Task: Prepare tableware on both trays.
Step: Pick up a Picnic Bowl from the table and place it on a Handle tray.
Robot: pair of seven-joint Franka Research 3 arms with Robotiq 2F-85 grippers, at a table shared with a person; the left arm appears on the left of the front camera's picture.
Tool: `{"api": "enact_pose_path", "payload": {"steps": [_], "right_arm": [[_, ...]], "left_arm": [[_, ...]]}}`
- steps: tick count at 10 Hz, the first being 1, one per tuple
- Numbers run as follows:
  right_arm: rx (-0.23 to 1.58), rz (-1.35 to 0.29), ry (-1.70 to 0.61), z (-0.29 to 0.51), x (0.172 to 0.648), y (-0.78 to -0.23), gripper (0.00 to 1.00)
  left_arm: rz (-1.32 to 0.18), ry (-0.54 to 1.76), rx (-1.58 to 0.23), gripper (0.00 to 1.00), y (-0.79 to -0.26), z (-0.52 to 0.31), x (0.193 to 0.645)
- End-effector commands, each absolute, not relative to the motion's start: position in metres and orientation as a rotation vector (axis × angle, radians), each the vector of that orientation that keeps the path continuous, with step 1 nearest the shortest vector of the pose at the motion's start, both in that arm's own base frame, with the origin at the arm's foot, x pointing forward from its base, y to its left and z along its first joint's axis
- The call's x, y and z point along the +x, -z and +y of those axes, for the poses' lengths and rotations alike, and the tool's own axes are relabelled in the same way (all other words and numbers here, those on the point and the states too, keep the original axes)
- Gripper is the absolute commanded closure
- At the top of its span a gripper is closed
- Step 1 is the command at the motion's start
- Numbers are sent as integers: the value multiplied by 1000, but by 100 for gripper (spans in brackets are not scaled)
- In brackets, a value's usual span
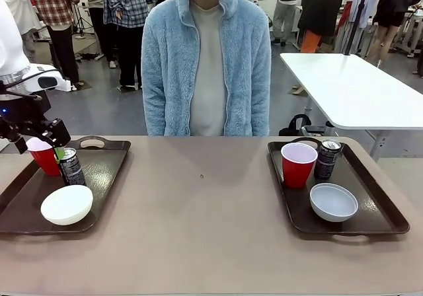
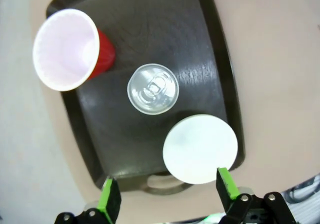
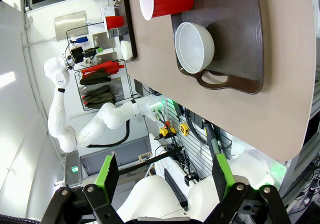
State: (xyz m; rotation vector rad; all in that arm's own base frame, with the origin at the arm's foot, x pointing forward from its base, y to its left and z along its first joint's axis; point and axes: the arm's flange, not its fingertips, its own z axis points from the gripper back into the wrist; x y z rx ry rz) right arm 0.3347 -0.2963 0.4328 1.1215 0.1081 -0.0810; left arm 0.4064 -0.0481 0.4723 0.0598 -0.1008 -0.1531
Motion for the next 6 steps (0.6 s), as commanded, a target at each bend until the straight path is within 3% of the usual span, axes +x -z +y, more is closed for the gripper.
{"api": "enact_pose_path", "payload": {"steps": [1, 3, 6], "right_arm": [[1121, 112, 93, -294, 333, -435, 3], [1121, 112, 93, -294, 333, -435, 3], [1121, 112, 93, -294, 333, -435, 3]], "left_arm": [[-73, 233, -67, 0, -500, -43, 416], [7, 177, -396, 0, -538, -8, 459], [17, 217, -710, 0, -537, 64, 484]]}}
